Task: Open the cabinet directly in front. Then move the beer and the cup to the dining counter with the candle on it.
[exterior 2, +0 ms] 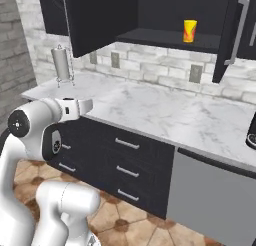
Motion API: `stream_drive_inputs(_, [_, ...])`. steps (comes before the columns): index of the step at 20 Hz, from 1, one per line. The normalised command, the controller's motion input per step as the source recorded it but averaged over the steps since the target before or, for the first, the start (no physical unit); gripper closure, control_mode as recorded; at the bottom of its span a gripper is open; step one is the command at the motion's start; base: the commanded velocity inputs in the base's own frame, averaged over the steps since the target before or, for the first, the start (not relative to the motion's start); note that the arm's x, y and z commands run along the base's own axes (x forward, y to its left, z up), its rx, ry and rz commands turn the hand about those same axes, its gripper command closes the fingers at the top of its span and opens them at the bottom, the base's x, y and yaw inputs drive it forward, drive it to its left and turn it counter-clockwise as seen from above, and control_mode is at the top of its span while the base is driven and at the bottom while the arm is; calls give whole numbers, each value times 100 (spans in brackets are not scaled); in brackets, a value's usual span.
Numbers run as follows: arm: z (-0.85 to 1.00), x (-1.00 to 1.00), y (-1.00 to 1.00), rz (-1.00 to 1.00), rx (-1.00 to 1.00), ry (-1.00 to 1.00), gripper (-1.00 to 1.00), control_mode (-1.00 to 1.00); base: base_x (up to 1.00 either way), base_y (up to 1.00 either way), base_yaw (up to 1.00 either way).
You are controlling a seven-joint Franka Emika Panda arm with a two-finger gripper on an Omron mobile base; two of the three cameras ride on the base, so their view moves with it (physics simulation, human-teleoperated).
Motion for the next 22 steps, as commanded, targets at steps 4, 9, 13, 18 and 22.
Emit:
stream_drive_inputs(4, [0,0,0,0,0,0,-100,100,51,1,-15])
stream_drive_inputs(9, [0,0,0,0,0,0,-100,100,44,-1,0])
stream_drive_inputs(13, [0,0,0,0,0,0,-100,100,69,-6,0])
stream_drive_inputs(18, [0,0,0,0,0,0,-100,100,67,-13,-2])
stream_drive_inputs(22, [0,0,0,0,0,0,-100,100,39,-13,-12])
